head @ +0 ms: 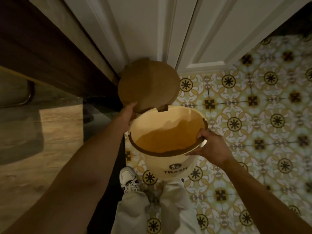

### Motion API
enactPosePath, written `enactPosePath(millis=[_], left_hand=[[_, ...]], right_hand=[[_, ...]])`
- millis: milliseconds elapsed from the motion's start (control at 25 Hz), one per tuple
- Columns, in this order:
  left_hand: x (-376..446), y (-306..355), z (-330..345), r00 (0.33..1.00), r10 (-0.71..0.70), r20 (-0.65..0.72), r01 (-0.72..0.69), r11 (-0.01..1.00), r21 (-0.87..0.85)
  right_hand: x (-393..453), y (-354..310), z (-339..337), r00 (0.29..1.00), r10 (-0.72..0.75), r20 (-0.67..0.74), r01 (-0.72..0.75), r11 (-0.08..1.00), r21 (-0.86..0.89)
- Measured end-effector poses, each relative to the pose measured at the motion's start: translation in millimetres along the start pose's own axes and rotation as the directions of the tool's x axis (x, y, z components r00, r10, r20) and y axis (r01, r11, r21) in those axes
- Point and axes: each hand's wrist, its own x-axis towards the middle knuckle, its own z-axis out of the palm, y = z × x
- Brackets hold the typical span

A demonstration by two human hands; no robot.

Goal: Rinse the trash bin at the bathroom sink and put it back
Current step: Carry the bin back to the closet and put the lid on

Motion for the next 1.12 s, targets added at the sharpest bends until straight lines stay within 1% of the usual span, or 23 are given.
enactPosePath(millis=[80, 200, 360, 400, 440, 480, 520, 560, 600, 640, 720, 760, 800, 880, 920, 1040, 1120], left_hand=[[3, 7, 4, 1.000, -0.007, -0.001, 0.006, 0.996, -0.092], [6, 12, -2, 0.999, -0.032, -0.038, 0.025, 0.981, -0.191], [4, 18, -4, 0.998, -0.001, -0.066, -0.018, 0.958, -0.286], [1, 19, -3, 0.993, 0.023, -0.112, -0.053, 0.960, -0.273], [-3, 18, -3, 0.980, 0.070, -0.187, -0.116, 0.962, -0.246], [-9, 23, -3, 0.953, 0.139, -0.268, -0.206, 0.948, -0.243], [-16, 29, -5, 0.922, 0.224, -0.316, -0.307, 0.921, -0.240], [-23, 38, -6, 0.883, 0.332, -0.332, -0.409, 0.891, -0.197], [-33, 51, -8, 0.833, 0.450, -0.323, -0.505, 0.856, -0.111], [-44, 65, -9, 0.785, 0.549, -0.287, -0.572, 0.820, 0.005], [-59, 93, -12, 0.724, 0.669, -0.168, -0.632, 0.741, 0.226], [-64, 107, -14, 0.720, 0.685, -0.110, -0.638, 0.716, 0.285], [-67, 121, -15, 0.731, 0.679, -0.066, -0.627, 0.707, 0.326], [-72, 140, -17, 0.754, 0.657, 0.000, -0.599, 0.688, 0.410], [-74, 148, -17, 0.755, 0.656, 0.020, -0.598, 0.675, 0.432], [-71, 161, -22, 0.747, 0.664, 0.027, -0.615, 0.675, 0.407], [-64, 163, -27, 0.732, 0.681, 0.031, -0.627, 0.655, 0.423]], right_hand=[[3, 6, -2, 1.000, 0.004, -0.012, -0.004, 1.000, -0.012], [6, 9, -6, 1.000, 0.011, -0.004, -0.011, 1.000, -0.026], [8, 11, -8, 1.000, -0.002, -0.015, 0.002, 0.998, -0.055], [7, 11, -8, 1.000, -0.001, -0.007, 0.000, 0.998, -0.057], [3, 11, -8, 1.000, 0.004, 0.004, -0.004, 0.998, -0.063], [0, 9, -9, 1.000, -0.002, 0.008, 0.003, 0.998, -0.066], [-4, 8, -10, 1.000, -0.006, 0.011, 0.007, 0.998, -0.059], [-8, 8, -12, 1.000, -0.009, 0.010, 0.009, 0.999, -0.039], [-10, 5, -15, 1.000, -0.019, 0.009, 0.019, 1.000, -0.021], [-12, 1, -18, 0.999, -0.037, 0.006, 0.037, 0.999, -0.003], [-8, -8, -23, 0.997, -0.073, -0.015, 0.073, 0.997, 0.030], [-4, -15, -26, 0.995, -0.091, -0.031, 0.093, 0.995, 0.045], [2, -24, -28, 0.992, -0.120, -0.049, 0.123, 0.990, 0.067], [18, -42, -29, 0.981, -0.171, -0.087, 0.181, 0.976, 0.120], [28, -52, -28, 0.976, -0.190, -0.110, 0.205, 0.968, 0.146], [60, -70, -20, 0.957, -0.213, -0.198, 0.251, 0.948, 0.196], [86, -73, -10, 0.941, -0.214, -0.260, 0.276, 0.933, 0.231]])
